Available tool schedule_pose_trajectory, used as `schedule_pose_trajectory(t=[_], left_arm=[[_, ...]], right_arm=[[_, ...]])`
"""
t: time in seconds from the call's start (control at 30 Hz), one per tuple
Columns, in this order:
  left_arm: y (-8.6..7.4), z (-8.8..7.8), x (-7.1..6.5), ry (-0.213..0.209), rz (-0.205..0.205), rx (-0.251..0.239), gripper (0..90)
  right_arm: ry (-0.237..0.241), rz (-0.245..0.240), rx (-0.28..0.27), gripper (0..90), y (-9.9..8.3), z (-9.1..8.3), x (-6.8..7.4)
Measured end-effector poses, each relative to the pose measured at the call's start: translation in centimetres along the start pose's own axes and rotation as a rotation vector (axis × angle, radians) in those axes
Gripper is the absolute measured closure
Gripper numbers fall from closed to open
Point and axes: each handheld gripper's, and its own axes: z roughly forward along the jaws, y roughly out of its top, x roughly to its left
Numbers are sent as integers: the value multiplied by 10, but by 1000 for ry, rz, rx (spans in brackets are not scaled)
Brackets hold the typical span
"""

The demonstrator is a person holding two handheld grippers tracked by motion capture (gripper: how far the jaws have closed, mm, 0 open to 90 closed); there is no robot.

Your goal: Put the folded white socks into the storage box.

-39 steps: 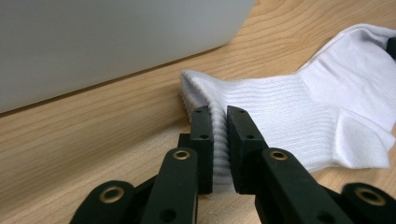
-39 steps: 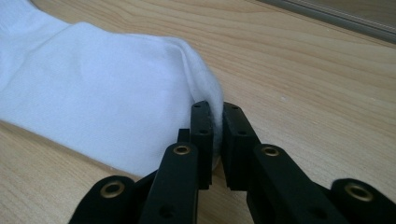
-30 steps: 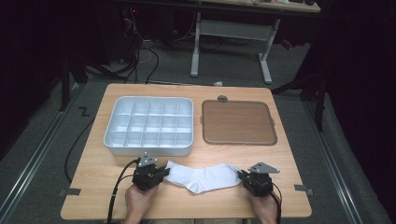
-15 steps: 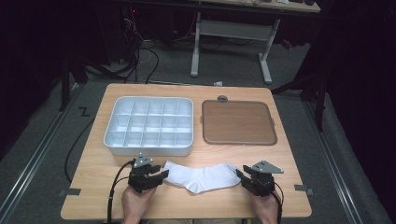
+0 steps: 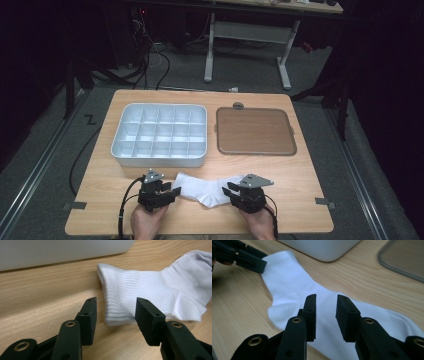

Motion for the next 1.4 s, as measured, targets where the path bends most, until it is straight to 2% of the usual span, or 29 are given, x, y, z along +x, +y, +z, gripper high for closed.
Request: schedule_pose_trajectory(t=[0.17,0.27,0.33,0.37,0.43,0.5,0.6,0.87,1.07,1.4], left_arm=[[-4,2,-1,22,12,-9,501],[-5,3,-2,30,28,-11,488],[-8,6,-5,39,68,-16,491],[-8,6,-5,39,68,-16,493],[-11,8,-8,51,106,-26,495],[-12,9,-9,64,123,-28,505],[-13,11,-12,79,148,-26,520],[-15,12,-14,69,143,-22,631],[-11,12,-13,46,100,9,747],[-5,9,-8,-6,45,44,796]], right_arm=[[24,-27,20,703,4,19,12],[21,-35,33,703,4,23,15],[14,-46,52,702,3,27,17],[11,-50,56,699,2,29,17],[6,-55,75,684,0,31,18],[6,-64,94,654,-3,34,18],[6,-79,80,630,-7,35,19],[-10,-110,66,615,-11,35,22],[-12,-104,60,615,-12,35,22],[-22,-102,63,615,-11,35,24]])
